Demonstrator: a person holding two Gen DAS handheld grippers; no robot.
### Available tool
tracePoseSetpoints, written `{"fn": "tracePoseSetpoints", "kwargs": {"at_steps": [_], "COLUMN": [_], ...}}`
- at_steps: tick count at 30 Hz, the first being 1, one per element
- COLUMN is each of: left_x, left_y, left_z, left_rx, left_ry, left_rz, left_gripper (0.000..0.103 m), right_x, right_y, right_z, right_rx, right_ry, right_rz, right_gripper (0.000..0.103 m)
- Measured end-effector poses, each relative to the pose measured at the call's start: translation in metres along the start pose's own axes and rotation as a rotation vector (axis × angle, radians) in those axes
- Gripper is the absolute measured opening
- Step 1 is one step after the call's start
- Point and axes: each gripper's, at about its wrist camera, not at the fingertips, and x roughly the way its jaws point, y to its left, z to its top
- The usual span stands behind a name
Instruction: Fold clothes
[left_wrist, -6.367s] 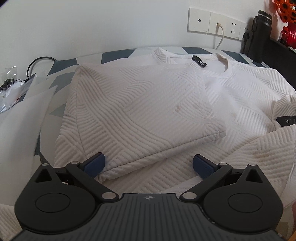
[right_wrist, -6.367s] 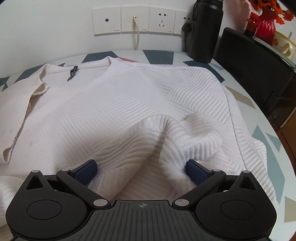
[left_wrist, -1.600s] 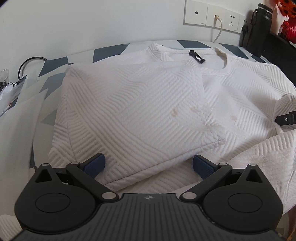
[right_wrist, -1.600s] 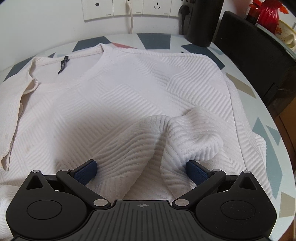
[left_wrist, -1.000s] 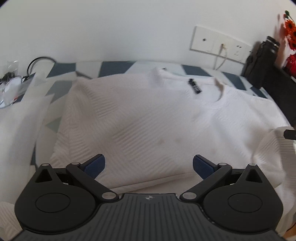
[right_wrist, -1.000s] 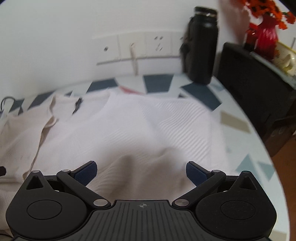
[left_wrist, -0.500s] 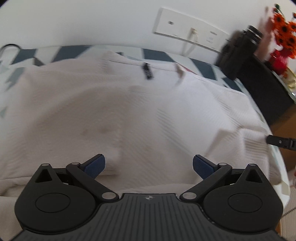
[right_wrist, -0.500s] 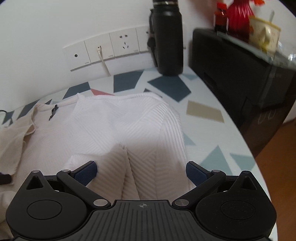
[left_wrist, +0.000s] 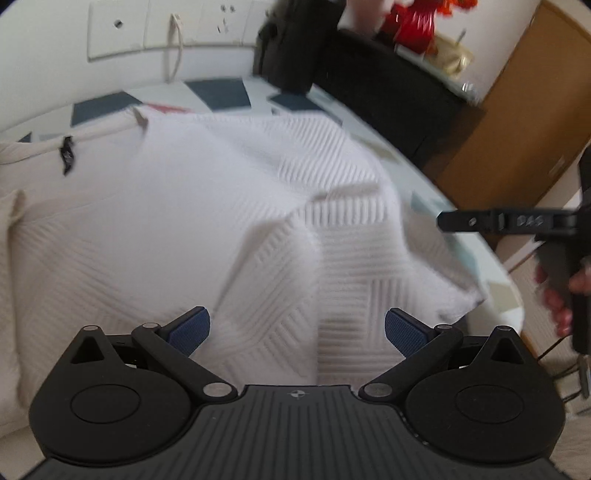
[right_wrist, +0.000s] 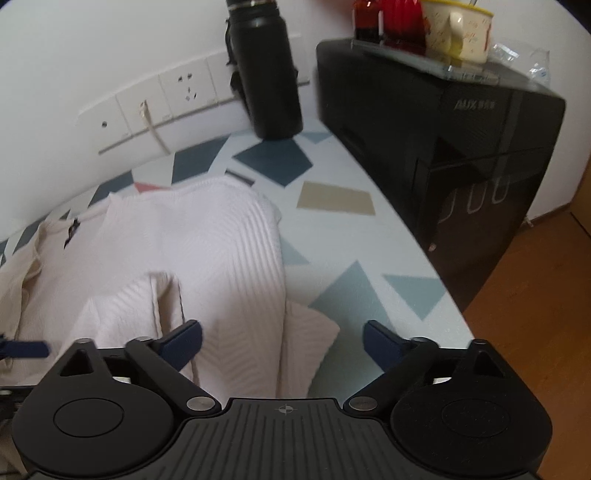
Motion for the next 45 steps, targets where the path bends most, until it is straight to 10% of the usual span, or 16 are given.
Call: {"fn": "tracePoseSetpoints", "kwargs": {"at_steps": [2,6,10,24,29,38,45], "left_x": [0.0,-0.008,-0.024,-0.032,-0.026,-0.029,-0.037], "left_y": [0.001,0.008,0.019,0.005,0.002,-0.008,-0.008], "left_z": [-0.001,-0.004,-0.015,-0.032,-0.03,-0.023,-0.025], "left_rx": [-0.013,-0.073,-0.179,-0.255,-0.267,-0.192,-0.157], "left_ry": [0.001,0.013,0.025,-0.006,0.004,0.038,0.044], "left_rz": [-0.008,-0.013,-0.027,0.151,0.17,0.071,-0.019], "left_gripper": [0.099,0.042,0.018,0.024,0.025,0.017,0.012], "right_x": [0.005,0.015,0.016,0.035,0.033,-0.038,-0.04], "right_y": [-0.001,-0.001,-0.01,-0.026,-0.013,-0.074,-0.074], "right_z": [-0.001,-0.002,0.002,0.001,-0.003,0.026,0.02], "right_rx": [-0.006,-0.014,0.006,-0.152,-0.279,-0.04,-0.036], "right_ry": [0.02,0.049,0.038,0.039,0.023,-0.292,-0.265], "right_rz": [0.016,0.033,0.024,0.042,0.088,-0.136,-0.139], "right_gripper": [0.079,0.069,0.069,0.048,0.012,0.006,0.006]}}
